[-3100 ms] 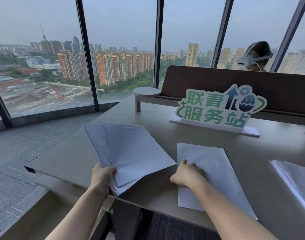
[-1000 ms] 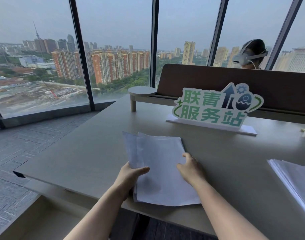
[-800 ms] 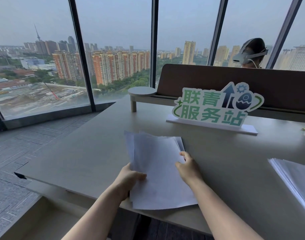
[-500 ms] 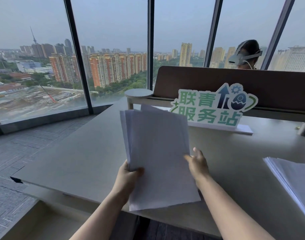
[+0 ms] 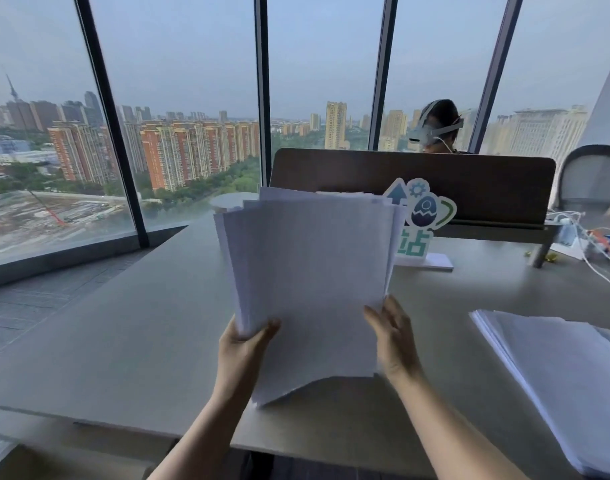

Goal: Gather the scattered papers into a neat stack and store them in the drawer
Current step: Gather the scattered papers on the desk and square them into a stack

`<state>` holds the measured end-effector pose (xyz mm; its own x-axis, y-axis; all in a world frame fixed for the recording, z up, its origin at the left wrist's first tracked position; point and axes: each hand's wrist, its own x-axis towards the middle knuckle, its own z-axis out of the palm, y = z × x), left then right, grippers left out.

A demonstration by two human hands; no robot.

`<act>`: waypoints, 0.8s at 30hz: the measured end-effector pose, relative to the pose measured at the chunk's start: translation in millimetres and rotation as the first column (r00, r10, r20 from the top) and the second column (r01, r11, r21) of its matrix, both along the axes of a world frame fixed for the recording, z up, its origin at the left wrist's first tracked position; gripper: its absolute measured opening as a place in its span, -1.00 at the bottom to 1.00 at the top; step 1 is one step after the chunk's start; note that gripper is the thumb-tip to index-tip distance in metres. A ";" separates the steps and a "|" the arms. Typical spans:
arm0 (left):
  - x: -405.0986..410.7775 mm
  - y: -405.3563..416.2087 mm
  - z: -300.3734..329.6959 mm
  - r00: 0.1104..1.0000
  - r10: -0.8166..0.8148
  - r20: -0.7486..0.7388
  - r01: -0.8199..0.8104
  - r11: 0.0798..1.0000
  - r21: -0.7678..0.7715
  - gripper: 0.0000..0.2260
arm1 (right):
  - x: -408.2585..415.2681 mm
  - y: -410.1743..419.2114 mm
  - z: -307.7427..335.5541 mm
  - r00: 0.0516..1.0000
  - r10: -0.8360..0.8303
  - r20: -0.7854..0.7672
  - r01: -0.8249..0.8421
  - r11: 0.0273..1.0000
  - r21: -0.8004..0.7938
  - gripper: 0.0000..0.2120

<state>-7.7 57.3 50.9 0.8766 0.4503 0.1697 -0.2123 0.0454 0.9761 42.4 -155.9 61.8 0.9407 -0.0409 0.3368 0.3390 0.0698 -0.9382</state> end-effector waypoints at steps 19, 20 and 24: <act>18.1 -85.3 0.4 0.984 -0.165 -0.060 0.164 0.986 -0.027 -0.96 | -10.2 -68.2 1.7 0.915 -0.393 0.090 0.401 0.863 -0.307 -0.90; 19.5 -95.0 1.1 0.978 -0.192 -0.075 0.192 0.981 -0.016 -0.96 | -12.6 -79.9 5.1 0.905 -0.414 0.099 0.422 0.847 -0.322 -0.90; 18.3 -140.9 8.6 0.932 -0.337 -0.131 0.341 0.940 0.008 -0.96 | -17.5 -136.7 11.5 0.833 -0.546 0.085 0.526 0.736 -0.427 -0.93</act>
<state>10.6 -83.5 59.5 0.9912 0.1190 0.0572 -0.0651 0.0630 0.9959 24.9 -292.6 73.3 0.8199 -0.4093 0.4003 0.1586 -0.5095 -0.8457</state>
